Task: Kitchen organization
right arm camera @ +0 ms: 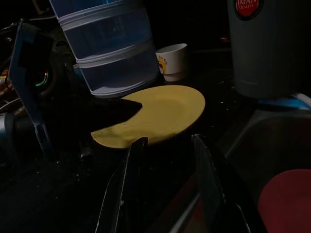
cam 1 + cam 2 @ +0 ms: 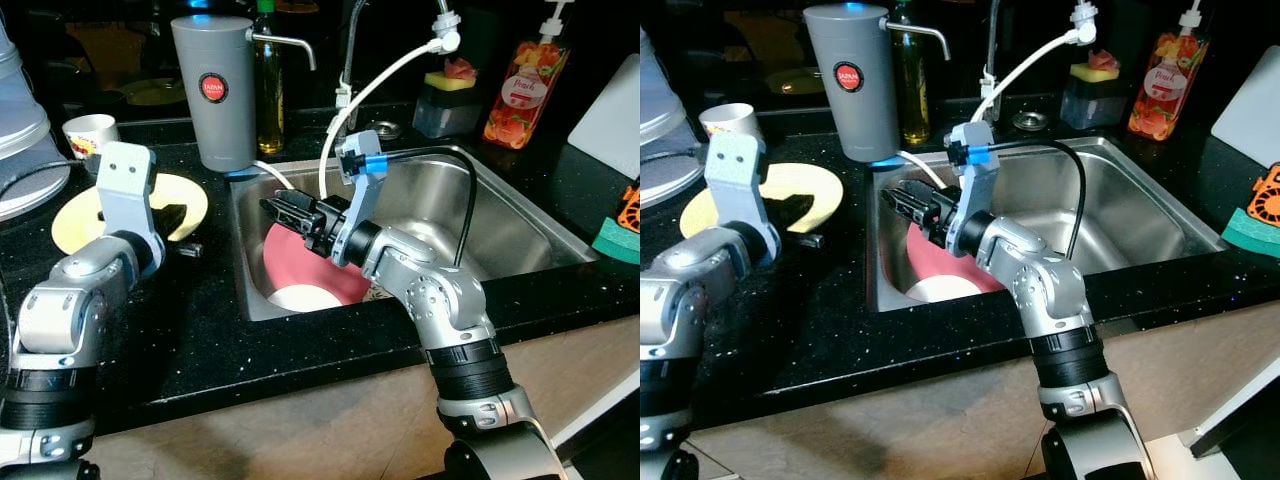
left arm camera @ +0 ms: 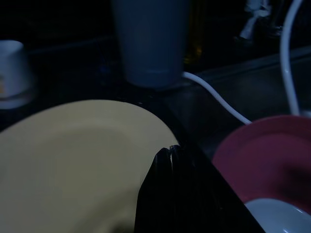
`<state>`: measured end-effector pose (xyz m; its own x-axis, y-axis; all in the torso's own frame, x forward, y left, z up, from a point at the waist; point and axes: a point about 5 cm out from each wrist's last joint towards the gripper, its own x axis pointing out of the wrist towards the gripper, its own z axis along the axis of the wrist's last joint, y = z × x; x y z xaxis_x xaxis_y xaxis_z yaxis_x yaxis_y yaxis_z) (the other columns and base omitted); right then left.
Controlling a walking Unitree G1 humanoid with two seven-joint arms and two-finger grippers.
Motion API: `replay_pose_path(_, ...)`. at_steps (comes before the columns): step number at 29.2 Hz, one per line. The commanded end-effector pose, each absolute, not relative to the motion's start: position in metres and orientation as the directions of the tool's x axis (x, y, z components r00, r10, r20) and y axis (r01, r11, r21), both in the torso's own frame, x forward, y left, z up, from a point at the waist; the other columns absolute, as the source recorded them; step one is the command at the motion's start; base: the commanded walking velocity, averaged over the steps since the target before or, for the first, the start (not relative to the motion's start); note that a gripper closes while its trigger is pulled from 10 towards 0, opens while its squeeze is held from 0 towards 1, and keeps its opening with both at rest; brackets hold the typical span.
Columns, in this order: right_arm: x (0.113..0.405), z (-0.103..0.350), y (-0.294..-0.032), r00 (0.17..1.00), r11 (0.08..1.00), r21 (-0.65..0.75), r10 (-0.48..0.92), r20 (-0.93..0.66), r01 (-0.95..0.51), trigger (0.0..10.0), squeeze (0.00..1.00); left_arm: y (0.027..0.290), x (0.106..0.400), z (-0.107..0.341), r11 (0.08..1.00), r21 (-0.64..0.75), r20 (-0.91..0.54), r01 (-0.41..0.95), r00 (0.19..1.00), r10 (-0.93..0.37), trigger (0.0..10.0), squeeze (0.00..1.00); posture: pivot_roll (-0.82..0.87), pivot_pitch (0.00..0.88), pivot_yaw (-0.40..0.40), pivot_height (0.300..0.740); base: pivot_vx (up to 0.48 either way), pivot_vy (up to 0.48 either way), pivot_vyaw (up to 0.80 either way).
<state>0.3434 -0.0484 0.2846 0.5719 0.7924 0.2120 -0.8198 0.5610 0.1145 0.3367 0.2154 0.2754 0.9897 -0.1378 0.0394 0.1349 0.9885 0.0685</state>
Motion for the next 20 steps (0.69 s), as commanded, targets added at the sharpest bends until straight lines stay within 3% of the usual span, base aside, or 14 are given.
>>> replay_pose_path(1, 0.344, 0.286, -0.049, 0.569, 0.56, 0.112, 0.79, 0.228, -0.821, 10.0, 0.0, 0.219, 0.337, 0.278, 0.992, 0.088, 0.061, 0.094, 0.993, -0.1, 0.0, 0.0, 0.04, 0.12, 0.013, 0.74, 0.0, 0.0, 0.0)
replay_pose_path(4, 0.344, 0.286, -0.049, 0.569, 0.559, 0.112, 0.79, 0.229, -0.822, 10.0, 0.0, 0.228, 0.339, 0.281, 0.992, 0.126, 0.088, 0.003, 0.996, -0.014, 0.0, 0.0, 0.04, 0.12, 0.013, 0.74, 0.0, 0.0, 0.0)
replay_pose_path(5, 0.343, 0.286, -0.048, 0.561, 0.551, 0.109, 0.795, 0.23, -0.827, 10.0, 0.0, 0.249, 0.339, 0.285, 0.965, 0.191, 0.116, -0.181, 0.98, 0.161, 10.0, 1.0, 0.04, 0.121, 0.014, 0.74, 0.0, 0.0, 0.0)
replay_pose_path(6, 0.341, 0.285, -0.047, 0.552, 0.543, 0.106, 0.801, 0.23, -0.833, 10.0, 0.0, 0.273, 0.336, 0.29, 0.917, 0.205, 0.152, -0.343, 0.936, 0.317, 10.0, 1.0, 0.04, 0.122, 0.015, 0.74, 0.0, 0.0, 0.0)
replay_pose_path(7, 0.341, 0.285, -0.047, 0.552, 0.543, 0.106, 0.801, 0.23, -0.833, 10.0, 0.0, 0.273, 0.336, 0.29, 0.917, 0.205, 0.152, -0.343, 0.936, 0.317, 10.0, 1.0, 0.04, 0.122, 0.015, 0.74, 0.0, 0.0, 0.0)
replay_pose_path(8, 0.34, 0.285, -0.046, 0.545, 0.537, 0.104, 0.806, 0.23, -0.837, 10.0, 0.0, 0.292, 0.332, 0.293, 0.869, 0.208, 0.172, -0.45, 0.891, 0.42, 10.0, 1.0, 0.04, 0.122, 0.015, 0.74, 0.0, 0.0, 0.0)
replay_pose_path(10, 0.339, 0.284, -0.045, 0.541, 0.532, 0.105, 0.809, 0.229, -0.84, 10.0, 0.0, 0.305, 0.329, 0.292, 0.842, 0.199, 0.167, -0.502, 0.864, 0.476, 10.0, 1.0, 0.05, 0.122, 0.014, 0.74, 0.0, 0.0, 0.0)
replay_pose_path(14, 0.339, 0.283, -0.044, 0.539, 0.53, 0.106, 0.81, 0.229, -0.841, 10.0, 0.0, 0.314, 0.331, 0.283, 0.853, 0.198, 0.104, -0.484, 0.875, 0.472, 10.0, 1.0, 0.04, 0.122, 0.013, 0.74, 0.0, 0.0, 0.0)
replay_pose_path(18, 0.339, 0.283, -0.044, 0.536, 0.528, 0.101, 0.812, 0.229, -0.843, 10.0, 0.0, 0.306, 0.339, 0.262, 0.904, 0.237, -0.027, -0.355, 0.928, 0.371, 10.0, 1.0, 0.05, 0.123, 0.012, 0.74, 0.0, 0.0, 0.0)
replay_pose_path(19, 0.339, 0.283, -0.044, 0.532, 0.527, 0.089, 0.815, 0.228, -0.845, 10.0, 0.0, 0.299, 0.342, 0.255, 0.927, 0.246, -0.051, -0.283, 0.951, 0.304, 10.0, 0.14, 0.04, 0.122, 0.01, 0.74, 0.0, 0.0, 0.0)
replay_pose_path(20, 0.338, 0.282, -0.043, 0.521, 0.52, 0.069, 0.825, 0.219, -0.852, 10.0, 0.0, 0.293, 0.346, 0.25, 0.936, 0.259, -0.052, -0.237, 0.965, 0.259, 10.0, 0.0, 0.04, 0.122, 0.01, 0.74, 0.0, 0.0, 0.0)
